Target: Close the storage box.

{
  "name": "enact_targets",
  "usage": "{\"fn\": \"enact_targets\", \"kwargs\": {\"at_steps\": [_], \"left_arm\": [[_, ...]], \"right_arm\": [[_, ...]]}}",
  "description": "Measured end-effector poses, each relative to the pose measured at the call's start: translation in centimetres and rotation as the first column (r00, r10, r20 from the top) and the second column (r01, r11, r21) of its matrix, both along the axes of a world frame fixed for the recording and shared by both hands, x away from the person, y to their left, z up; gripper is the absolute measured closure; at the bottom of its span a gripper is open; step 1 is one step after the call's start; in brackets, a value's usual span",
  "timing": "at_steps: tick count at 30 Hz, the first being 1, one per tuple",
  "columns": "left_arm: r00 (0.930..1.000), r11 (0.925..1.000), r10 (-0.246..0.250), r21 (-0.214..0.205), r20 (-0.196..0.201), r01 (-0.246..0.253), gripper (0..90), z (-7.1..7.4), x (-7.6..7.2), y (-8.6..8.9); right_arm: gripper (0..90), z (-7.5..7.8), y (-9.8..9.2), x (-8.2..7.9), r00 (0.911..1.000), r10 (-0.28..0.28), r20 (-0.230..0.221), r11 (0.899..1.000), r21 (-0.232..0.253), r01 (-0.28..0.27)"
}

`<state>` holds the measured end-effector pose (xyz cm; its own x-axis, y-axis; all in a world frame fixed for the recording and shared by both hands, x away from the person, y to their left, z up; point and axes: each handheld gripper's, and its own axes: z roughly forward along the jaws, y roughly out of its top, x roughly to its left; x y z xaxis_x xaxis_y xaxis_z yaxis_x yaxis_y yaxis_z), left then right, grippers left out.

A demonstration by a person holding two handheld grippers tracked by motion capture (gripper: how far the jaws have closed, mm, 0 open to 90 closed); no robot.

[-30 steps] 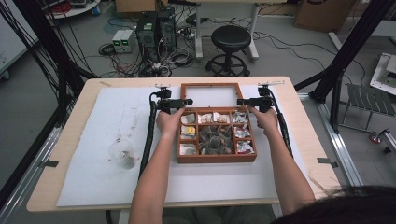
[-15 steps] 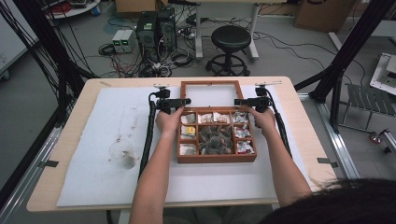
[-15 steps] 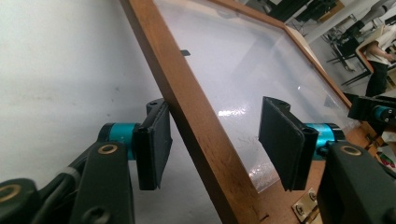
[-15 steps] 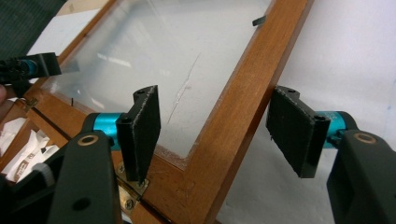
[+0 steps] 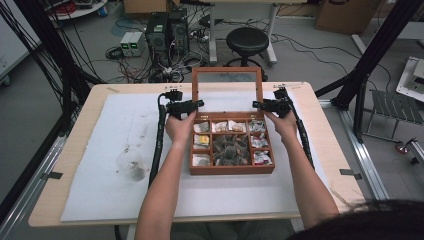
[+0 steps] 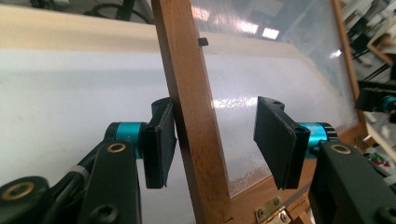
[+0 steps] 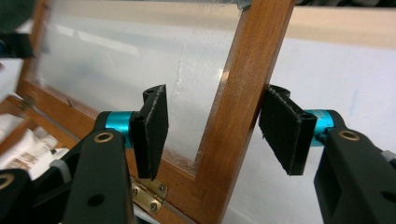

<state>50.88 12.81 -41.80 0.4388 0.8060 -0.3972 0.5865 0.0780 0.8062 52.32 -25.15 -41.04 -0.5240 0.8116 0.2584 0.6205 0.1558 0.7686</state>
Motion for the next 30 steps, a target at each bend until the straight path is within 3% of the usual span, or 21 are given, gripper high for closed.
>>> {"fn": "enact_targets", "kwargs": {"at_steps": [3,9,17,22,25,28,30], "left_arm": [[0.9998,0.9996,0.004,0.03,0.017,-0.004,49.6,0.5,-0.3,-0.2],[0.9972,0.9955,0.008,0.094,0.075,-0.015,53.4,1.3,-1.2,-0.5],[0.9912,0.9928,0.015,0.116,0.131,-0.03,54.6,1.7,-2.4,-0.7],[0.9835,0.9876,0.012,0.152,0.181,-0.04,58.4,1.9,-3.4,-0.7],[0.9799,0.9881,0.01,0.148,0.199,-0.04,59.0,2.0,-3.9,-0.7],[0.9758,0.9868,0.01,0.156,0.219,-0.045,60.5,2.1,-4.4,-0.7],[0.9745,0.9868,0.012,0.155,0.224,-0.048,60.3,2.1,-4.6,-0.8]], "right_arm": [[47.6,0.5,0.3,-0.5,0.9993,-0.005,0.037,0.998,-0.056,0.007],[49.4,1.2,0.5,-1.4,0.9963,-0.014,0.085,0.996,-0.085,0.022],[50.4,1.9,0.6,-2.5,0.9903,-0.004,0.139,0.992,-0.121,0.021],[51.0,2.5,0.6,-3.1,0.9866,-0.008,0.163,0.994,-0.106,0.026],[53.4,2.8,0.6,-3.6,0.9828,-0.015,0.184,0.994,-0.103,0.035],[57.9,2.4,0.6,-4.4,0.9644,-0.031,0.262,0.993,-0.105,0.061],[56.1,2.4,0.6,-4.7,0.9654,-0.034,0.258,0.994,-0.093,0.06]]}}
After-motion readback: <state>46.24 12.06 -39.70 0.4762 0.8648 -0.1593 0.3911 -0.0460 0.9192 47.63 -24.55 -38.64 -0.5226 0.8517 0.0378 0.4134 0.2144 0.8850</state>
